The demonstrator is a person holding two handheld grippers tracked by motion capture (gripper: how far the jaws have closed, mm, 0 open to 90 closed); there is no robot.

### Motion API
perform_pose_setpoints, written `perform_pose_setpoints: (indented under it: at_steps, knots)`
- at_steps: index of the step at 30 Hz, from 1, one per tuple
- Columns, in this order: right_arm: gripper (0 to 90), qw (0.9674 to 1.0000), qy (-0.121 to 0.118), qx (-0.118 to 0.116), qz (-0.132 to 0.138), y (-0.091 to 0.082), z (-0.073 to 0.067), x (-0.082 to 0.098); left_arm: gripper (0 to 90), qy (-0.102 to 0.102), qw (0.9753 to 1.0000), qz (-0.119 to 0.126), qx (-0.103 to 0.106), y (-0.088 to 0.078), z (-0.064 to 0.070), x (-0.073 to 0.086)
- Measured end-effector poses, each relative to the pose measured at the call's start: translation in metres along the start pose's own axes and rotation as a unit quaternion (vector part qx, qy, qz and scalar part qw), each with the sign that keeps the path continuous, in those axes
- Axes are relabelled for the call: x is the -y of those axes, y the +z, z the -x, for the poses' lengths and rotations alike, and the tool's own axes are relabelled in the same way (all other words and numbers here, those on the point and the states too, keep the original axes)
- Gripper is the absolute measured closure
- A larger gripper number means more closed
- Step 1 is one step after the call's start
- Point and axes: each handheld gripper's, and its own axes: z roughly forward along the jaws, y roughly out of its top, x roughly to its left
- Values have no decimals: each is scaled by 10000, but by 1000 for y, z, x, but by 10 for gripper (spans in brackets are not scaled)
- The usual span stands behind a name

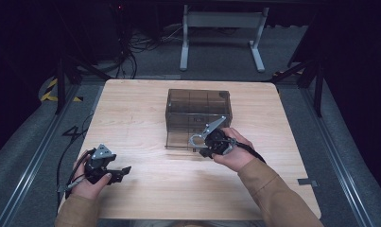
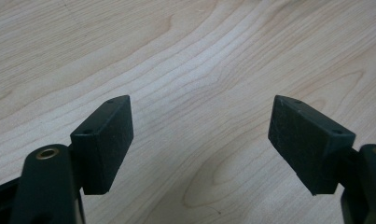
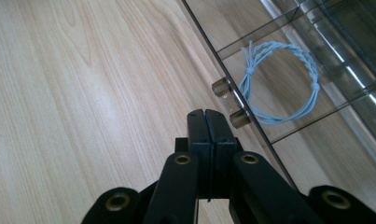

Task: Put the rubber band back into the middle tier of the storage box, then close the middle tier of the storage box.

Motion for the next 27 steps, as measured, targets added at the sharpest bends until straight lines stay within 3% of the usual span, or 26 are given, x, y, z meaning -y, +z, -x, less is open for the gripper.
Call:
perform_pose_setpoints:
  at_steps: [13, 27]
  knots:
    - [900, 10000, 33, -80, -13, 19, 2, 21, 229, -1, 10000, 23, -5, 0, 0, 0]
    - [900, 9998, 124, 21, 154, 34, 9, 32, 228, -18, 10000, 15, 24, -1, 0, 0]
